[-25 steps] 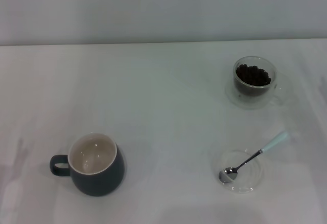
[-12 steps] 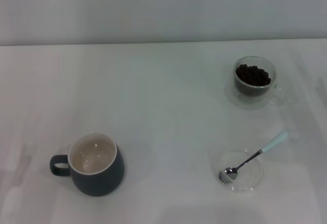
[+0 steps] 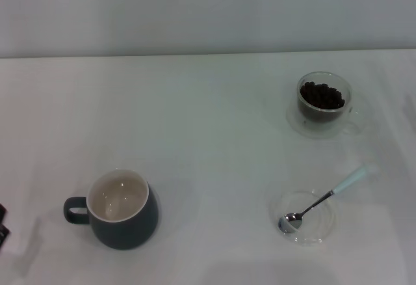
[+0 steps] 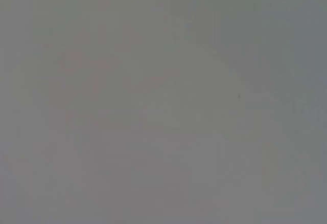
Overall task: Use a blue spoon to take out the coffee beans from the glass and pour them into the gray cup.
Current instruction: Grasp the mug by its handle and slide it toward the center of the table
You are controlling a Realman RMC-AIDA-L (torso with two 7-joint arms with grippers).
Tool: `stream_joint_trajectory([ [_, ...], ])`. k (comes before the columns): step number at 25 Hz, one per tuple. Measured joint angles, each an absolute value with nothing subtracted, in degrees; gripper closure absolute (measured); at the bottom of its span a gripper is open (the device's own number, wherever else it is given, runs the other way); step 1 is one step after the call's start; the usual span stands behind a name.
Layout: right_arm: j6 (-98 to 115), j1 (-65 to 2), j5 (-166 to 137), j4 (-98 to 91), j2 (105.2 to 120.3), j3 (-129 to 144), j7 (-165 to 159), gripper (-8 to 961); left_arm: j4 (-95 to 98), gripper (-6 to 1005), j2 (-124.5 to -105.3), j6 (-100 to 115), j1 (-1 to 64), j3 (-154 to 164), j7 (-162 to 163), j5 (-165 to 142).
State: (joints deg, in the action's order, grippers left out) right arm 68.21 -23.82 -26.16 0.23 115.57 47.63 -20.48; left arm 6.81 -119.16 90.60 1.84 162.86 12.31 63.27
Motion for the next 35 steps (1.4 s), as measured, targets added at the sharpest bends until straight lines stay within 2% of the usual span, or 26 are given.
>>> stream_joint_trajectory([
  [14, 68.2, -24.4, -26.1, 0.1, 115.58, 47.6, -20.5, 95, 5.4, 135, -119.44, 84.4, 3.1, 162.9, 8.7, 53.3],
  [35, 68.7, -24.6, -26.0, 0.0, 115.58, 47.6, -20.5, 95, 6.5, 137, -119.48, 76.3, 8.9, 162.9, 7.9, 52.6],
])
